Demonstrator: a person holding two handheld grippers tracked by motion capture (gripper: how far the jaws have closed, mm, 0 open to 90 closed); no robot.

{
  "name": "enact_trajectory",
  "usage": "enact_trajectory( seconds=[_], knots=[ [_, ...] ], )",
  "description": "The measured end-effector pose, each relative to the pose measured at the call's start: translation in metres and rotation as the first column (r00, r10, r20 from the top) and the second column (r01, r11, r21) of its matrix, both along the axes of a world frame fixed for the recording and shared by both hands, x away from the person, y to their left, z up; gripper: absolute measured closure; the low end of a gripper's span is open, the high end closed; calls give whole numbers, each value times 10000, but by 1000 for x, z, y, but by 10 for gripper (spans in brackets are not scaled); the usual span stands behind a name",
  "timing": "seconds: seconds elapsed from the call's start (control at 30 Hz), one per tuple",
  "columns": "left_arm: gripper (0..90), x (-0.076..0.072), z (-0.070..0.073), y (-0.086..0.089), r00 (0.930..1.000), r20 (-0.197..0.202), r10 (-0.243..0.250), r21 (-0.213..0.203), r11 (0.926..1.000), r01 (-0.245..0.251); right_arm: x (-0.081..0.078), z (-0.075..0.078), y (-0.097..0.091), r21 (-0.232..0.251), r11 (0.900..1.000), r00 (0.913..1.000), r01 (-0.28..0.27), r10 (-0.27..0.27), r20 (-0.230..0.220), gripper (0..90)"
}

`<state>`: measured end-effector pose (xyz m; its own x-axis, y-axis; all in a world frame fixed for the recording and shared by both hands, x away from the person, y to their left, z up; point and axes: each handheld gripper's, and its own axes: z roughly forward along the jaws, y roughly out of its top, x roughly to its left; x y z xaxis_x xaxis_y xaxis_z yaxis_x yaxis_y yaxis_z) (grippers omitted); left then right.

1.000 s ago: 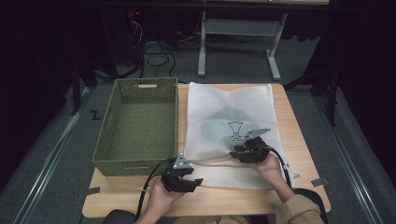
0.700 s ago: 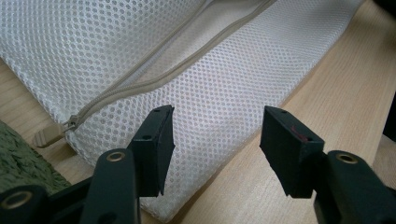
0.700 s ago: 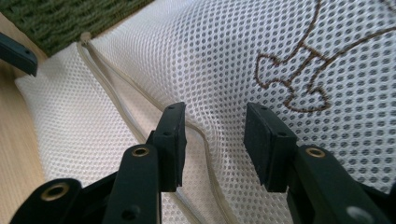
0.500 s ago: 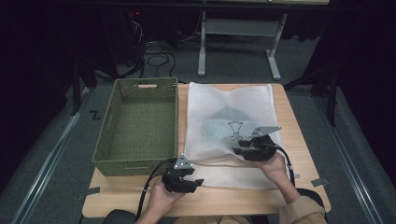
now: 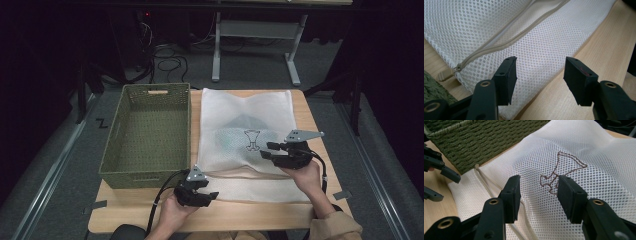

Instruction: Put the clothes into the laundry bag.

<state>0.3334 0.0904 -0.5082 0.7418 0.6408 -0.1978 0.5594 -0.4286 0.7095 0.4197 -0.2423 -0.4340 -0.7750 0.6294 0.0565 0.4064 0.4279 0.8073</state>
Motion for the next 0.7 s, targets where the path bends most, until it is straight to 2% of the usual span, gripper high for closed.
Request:
enact_trajectory(
  seconds=[0.23,0.4,0.7],
  knots=[
    [438,0,0,0,10000,-19,17,-43,10000,-17,-7,5,-11,103,9999,9999,98,-98,-29,532],
    [438,0,1,0,10000,-22,-14,-117,9999,14,-16,9,-19,341,9993,9998,124,-129,147,522],
    [437,6,0,-9,9989,-47,-459,-16,9989,459,-33,10,-31,469,9977,9983,489,-504,299,507]
  ],
)
